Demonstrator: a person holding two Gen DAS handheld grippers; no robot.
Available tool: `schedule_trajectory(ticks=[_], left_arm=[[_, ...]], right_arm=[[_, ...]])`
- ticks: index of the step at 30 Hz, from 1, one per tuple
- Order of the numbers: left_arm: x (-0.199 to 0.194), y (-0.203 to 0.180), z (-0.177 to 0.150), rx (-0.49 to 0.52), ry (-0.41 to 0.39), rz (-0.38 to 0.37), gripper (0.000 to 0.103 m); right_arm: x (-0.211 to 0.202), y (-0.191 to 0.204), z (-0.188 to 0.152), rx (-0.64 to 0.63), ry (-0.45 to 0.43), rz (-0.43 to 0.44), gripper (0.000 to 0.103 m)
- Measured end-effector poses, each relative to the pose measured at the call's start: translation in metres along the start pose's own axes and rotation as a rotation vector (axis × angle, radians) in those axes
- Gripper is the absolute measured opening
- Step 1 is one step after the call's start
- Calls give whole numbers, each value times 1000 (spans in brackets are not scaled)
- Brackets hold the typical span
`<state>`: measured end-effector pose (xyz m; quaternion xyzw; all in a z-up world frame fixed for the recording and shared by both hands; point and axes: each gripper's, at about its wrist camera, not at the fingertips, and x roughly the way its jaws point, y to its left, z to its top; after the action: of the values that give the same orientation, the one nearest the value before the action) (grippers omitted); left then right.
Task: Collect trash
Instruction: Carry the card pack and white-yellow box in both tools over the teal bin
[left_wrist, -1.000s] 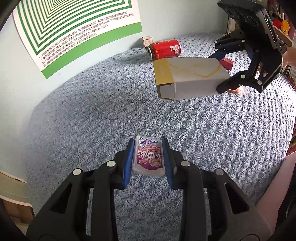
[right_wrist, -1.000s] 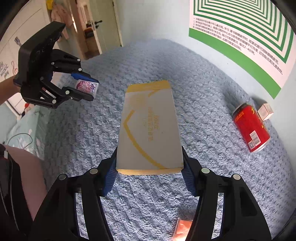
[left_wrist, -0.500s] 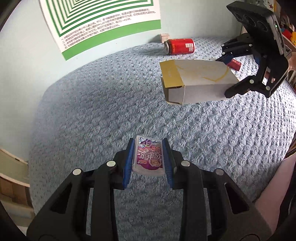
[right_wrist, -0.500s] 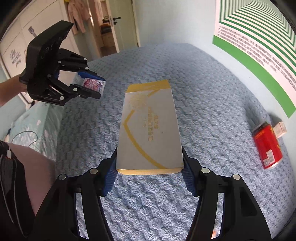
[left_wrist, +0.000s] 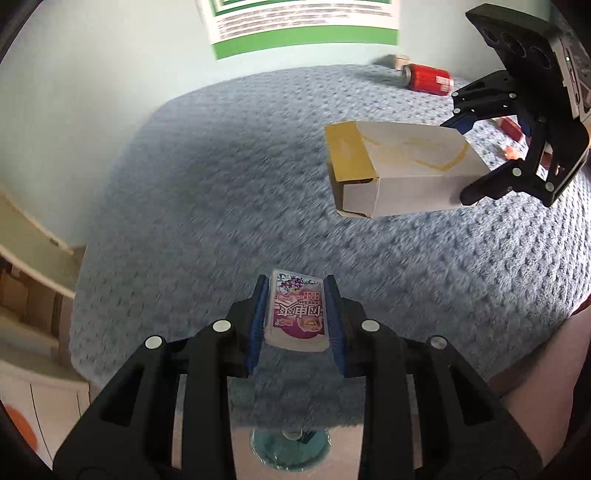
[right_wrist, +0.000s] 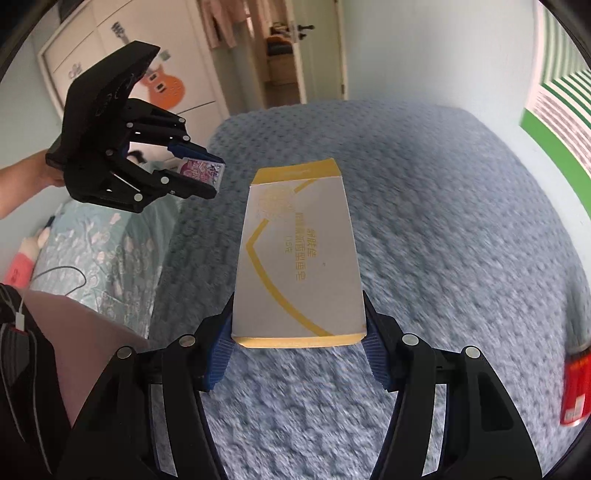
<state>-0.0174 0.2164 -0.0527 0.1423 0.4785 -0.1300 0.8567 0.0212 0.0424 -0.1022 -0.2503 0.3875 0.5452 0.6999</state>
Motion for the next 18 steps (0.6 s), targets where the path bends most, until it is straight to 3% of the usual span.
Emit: schedule_trajectory(ticks=[18], left_arm=[[-45,79,-141,-431,89,172,28]], right_arm=[[95,102,110,-329,96,265,61]])
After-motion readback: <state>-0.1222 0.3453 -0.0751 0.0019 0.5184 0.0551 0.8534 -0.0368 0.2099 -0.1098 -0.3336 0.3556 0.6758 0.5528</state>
